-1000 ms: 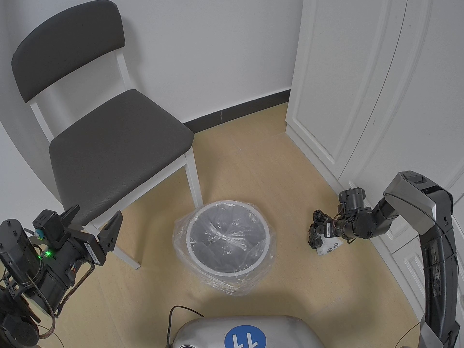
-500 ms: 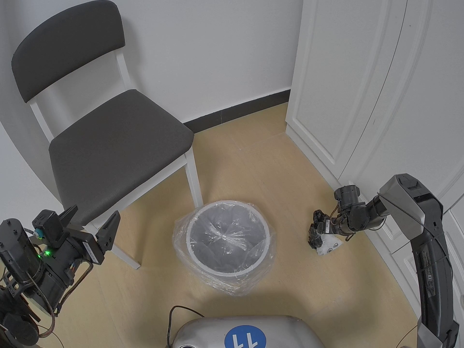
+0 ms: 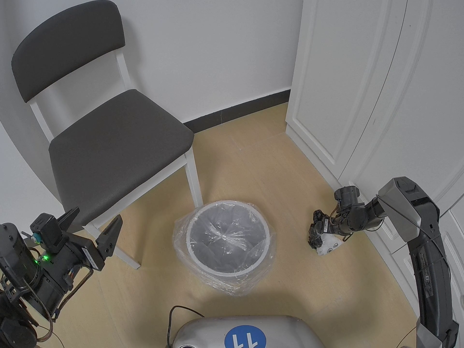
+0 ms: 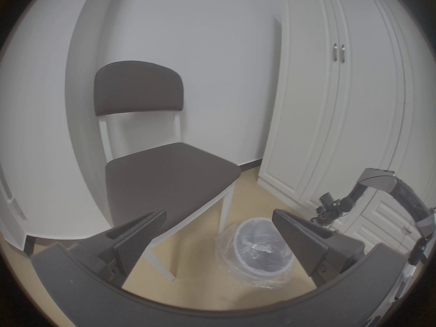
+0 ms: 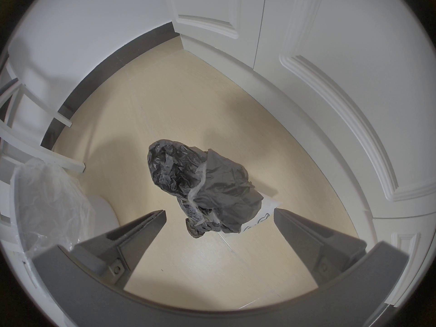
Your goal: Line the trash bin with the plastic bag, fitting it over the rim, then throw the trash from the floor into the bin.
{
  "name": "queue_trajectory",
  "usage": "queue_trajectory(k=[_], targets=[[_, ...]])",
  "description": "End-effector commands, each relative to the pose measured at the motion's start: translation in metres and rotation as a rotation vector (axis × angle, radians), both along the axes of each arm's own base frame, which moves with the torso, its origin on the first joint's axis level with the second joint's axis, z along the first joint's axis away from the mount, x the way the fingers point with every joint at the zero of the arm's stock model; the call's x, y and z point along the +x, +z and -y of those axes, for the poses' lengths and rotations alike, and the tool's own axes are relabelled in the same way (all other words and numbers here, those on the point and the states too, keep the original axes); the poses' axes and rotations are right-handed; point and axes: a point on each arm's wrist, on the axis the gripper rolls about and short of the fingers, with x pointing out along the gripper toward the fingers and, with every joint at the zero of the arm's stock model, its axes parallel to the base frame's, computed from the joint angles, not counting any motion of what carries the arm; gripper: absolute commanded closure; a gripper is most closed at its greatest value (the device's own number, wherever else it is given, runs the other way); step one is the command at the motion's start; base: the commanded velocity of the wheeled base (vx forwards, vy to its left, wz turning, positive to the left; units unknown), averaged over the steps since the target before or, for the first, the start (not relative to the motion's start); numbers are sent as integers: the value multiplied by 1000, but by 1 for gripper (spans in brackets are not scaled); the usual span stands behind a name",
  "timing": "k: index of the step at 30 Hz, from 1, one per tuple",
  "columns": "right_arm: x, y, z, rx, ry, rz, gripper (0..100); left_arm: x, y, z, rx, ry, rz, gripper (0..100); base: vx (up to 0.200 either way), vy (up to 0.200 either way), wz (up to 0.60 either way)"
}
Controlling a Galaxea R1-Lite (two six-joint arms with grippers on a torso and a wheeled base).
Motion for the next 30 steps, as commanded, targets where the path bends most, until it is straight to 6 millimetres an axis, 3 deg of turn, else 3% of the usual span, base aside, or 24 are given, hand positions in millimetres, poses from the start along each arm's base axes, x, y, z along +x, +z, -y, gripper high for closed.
queue_trajectory(k=[1, 15, 30], targets=[[1, -6, 1, 0, 1, -11, 0, -23, 11, 5, -33, -101, 65, 0, 0, 0, 0], [6, -12, 1, 7, -4, -76, 0, -33, 10, 17, 26, -208, 65, 0, 0, 0, 0], [7, -14, -5, 15, -4, -108, 0, -33, 4, 14, 63, -194, 12, 0, 0, 0, 0]])
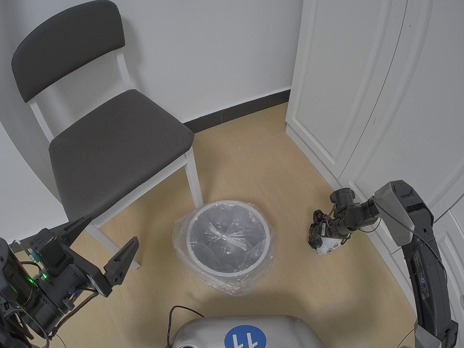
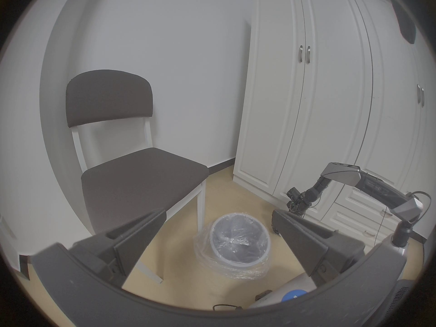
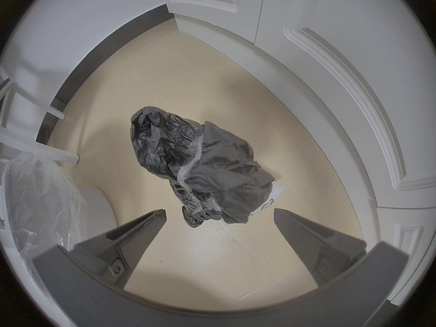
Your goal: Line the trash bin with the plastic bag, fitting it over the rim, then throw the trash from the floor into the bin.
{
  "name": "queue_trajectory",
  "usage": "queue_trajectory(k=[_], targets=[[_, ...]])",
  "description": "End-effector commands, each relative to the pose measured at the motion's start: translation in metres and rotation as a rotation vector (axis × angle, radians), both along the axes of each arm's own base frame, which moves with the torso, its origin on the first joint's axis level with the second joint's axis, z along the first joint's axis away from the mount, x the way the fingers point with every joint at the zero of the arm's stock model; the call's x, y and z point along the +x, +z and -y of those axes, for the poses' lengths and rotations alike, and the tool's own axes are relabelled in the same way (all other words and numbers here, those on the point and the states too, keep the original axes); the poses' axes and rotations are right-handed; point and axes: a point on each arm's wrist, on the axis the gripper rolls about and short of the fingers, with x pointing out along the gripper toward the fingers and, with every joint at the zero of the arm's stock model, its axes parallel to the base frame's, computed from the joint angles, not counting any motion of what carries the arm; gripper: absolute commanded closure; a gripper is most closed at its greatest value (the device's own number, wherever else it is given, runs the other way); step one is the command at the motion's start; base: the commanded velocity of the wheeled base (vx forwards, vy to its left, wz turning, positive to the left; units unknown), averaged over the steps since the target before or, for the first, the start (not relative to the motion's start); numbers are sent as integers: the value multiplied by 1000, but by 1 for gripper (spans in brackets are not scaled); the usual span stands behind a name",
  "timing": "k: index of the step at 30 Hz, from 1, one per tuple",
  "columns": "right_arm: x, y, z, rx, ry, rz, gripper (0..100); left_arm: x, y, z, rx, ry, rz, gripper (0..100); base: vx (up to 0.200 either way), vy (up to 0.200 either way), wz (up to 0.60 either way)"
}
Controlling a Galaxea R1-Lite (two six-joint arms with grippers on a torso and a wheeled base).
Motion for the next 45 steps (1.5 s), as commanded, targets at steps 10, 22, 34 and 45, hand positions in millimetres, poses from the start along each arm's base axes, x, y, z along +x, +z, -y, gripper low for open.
queue_trajectory(k=[10, 22, 34, 45], targets=[[0, 0, -2, -1, -8, 1, 0, -1, -9, -1, -8, 4, -69, 0, 0, 0, 0], [3, -3, -2, 0, -5, 32, 100, 3, -13, 2, -4, 6, -90, 0, 0, 0, 0], [-7, 33, -3, -16, -1, 54, 100, 3, -14, 2, 3, 7, -101, 0, 0, 0, 0], [-59, 144, -32, 8, 87, 198, 100, 2, -12, 1, -8, 6, -83, 0, 0, 0, 0]])
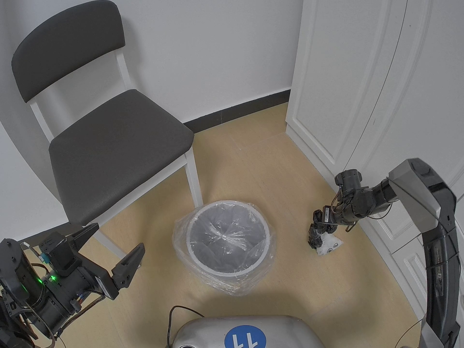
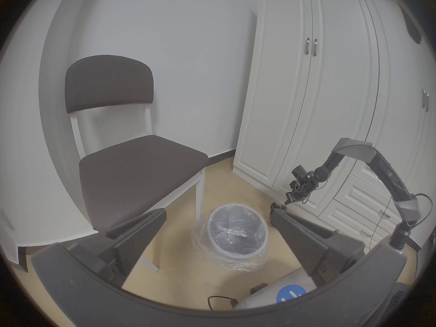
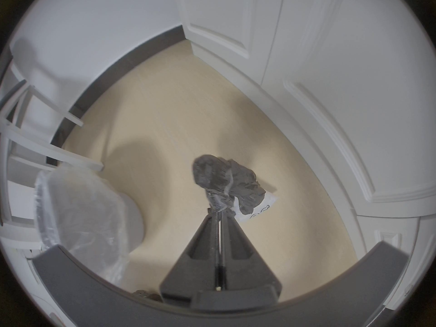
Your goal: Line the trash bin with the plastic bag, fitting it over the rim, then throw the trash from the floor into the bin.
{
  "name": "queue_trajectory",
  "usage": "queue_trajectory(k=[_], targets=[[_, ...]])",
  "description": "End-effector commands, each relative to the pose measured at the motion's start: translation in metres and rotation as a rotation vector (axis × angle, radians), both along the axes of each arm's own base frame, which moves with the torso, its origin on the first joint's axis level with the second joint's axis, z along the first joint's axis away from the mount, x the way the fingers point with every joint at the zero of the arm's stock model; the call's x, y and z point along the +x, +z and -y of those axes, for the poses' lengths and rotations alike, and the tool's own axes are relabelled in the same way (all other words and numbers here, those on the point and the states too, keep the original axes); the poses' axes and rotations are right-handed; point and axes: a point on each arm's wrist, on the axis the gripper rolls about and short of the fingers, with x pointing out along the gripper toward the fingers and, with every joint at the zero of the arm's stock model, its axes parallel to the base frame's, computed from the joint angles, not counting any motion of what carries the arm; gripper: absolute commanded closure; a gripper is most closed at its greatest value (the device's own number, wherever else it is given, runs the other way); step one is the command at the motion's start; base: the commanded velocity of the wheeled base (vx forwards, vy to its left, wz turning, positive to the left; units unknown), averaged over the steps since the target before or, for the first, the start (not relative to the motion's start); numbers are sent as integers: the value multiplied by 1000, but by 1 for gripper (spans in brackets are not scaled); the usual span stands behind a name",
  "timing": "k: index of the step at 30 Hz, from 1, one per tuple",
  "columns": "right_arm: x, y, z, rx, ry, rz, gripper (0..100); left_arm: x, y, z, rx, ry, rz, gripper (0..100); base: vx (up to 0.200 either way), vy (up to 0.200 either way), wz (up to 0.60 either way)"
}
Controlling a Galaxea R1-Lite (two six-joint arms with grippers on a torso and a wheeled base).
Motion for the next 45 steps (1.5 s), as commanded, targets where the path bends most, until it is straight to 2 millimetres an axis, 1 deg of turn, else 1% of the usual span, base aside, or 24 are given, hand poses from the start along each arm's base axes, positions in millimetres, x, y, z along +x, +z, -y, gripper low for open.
queue_trajectory(k=[1, 4, 5, 9, 10, 12, 13, 14, 15, 19, 20, 21, 22, 23, 26, 27, 28, 29, 32, 36, 39, 45], targets=[[-32, 67, -17, 11, 58, 112, 100, -3, -2, -2, 3, 0, -4, 0, 0, 0, 0], [-32, 61, -20, -2, 76, 114, 100, -3, -3, -2, 4, 0, -7, 0, 0, 0, 0], [-31, 48, -20, -15, 84, 90, 100, -3, -3, -2, 5, 0, -8, 0, 0, 0, 0], [-25, 29, -17, -25, 83, 58, 100, -3, -3, -2, 5, 0, -8, 0, 0, 0, 0], [-23, 22, -16, -29, 85, 49, 0, -2, -4, -2, 8, 0, -13, 0, 0, 0, 0], [-17, 16, -15, -27, 81, 49, 0, -2, -4, -1, 11, 0, -17, 0, 0, 0, 0], [-17, 16, -15, -27, 81, 49, 0, -2, -4, -1, 11, 0, -17, 0, 0, 0, 0], [-7, 8, -10, -21, 62, 72, 0, -1, -5, -1, 10, 0, -18, 0, 0, 0, 0], [-5, 5, -7, -22, 57, 78, 0, -1, -4, -1, 9, 0, -17, 0, 0, 0, 0], [16, -28, 14, -23, 15, 116, 0, -1, -5, -1, 10, 1, -23, 0, 0, 0, 0], [18, -30, 15, -21, 10, 119, 0, -1, -5, -1, 10, 1, -23, 0, 0, 0, 0], [24, -41, 20, -15, 1, 130, 0, -1, -5, -1, 9, 1, -24, 0, 0, 0, 0], [27, -46, 22, -11, 0, 134, 0, -1, -5, -1, 10, 1, -25, 0, 0, 0, 0], [35, -52, 25, 2, -5, 152, 0, -1, -5, -1, 10, 1, -25, 0, 0, 0, 0], [53, -62, 25, 19, -6, 199, 0, 0, -7, 0, 16, 1, -34, 0, 0, 0, 0], [53, -62, 25, 19, -6, 199, 0, 0, -7, 0, 16, 1, -34, 0, 0, 0, 0], [64, -69, 24, 29, -13, 228, 0, 1, -8, 0, 18, 1, -36, 0, 0, 0, 0], [67, -72, 23, 29, -14, 225, 0, 0, -8, 1, 18, 0, -36, 0, 0, 0, 0], [64, -83, 22, 37, -29, 157, 0, 1, -8, 1, 17, 1, -38, 0, 0, 0, 0], [64, -78, 20, 77, -55, 150, 0, 1, -8, 1, 19, 0, -40, 0, 0, 0, 0], [63, -81, 16, 88, -50, 147, 0, 2, -10, 1, 24, 1, -48, 0, 0, 0, 0], [62, -87, 16, 80, -46, 139, 0, 1, -9, 1, 21, 1, -46, 0, 0, 0, 0]])
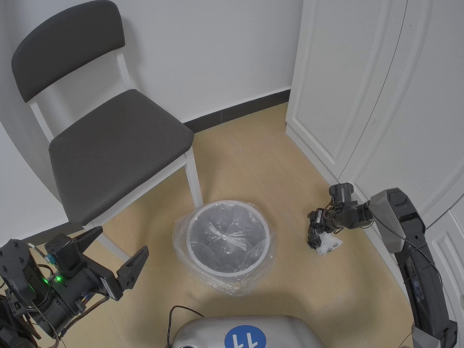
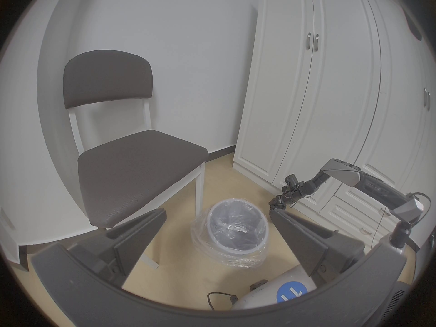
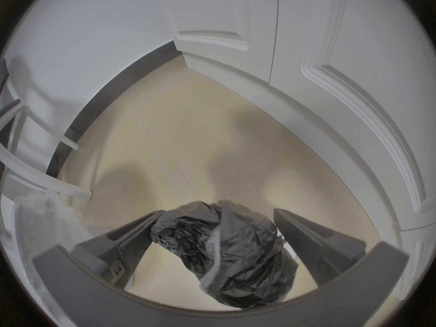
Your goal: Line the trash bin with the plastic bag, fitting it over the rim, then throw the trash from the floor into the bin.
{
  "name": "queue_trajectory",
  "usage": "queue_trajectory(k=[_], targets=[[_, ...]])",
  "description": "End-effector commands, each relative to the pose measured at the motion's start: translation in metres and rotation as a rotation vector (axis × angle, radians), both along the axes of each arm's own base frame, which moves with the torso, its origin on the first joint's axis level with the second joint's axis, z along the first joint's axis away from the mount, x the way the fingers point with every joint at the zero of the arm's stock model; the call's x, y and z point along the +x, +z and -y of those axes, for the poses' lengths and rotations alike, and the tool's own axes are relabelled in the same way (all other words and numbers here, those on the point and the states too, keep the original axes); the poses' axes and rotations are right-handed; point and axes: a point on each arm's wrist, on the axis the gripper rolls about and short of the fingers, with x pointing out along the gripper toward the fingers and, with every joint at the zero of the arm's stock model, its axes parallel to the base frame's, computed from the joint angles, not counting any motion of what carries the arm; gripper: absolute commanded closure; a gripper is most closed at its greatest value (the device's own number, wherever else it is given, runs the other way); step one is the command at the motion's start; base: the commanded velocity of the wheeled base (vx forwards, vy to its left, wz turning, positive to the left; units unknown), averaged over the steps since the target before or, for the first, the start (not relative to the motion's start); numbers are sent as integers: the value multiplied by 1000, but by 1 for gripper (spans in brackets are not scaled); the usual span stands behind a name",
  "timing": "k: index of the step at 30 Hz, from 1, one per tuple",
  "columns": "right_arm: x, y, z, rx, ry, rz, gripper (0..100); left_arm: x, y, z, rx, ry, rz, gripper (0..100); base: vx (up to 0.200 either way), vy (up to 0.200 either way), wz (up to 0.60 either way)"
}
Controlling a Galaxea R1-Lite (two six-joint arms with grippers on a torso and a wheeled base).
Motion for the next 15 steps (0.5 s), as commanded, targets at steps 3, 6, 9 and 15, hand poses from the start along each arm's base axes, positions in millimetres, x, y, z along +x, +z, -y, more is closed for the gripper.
queue_trajectory(k=[3, 6, 9, 15], targets=[[-1, -10, 0, -4, 2, -16, 0, -2, -4, -1, 12, 1, -18, 0, 0, 0, 0], [-2, -11, 0, -4, 2, -18, 100, -2, -4, -1, 11, 0, -19, 0, 0, 0, 0], [-2, -12, 0, -4, 2, -19, 100, -2, -4, -2, 10, 1, -17, 0, 0, 0, 0], [-2, -10, -1, -22, 11, -17, 100, -2, -4, -1, 4, -1, -21, 0, 0, 0, 0]])
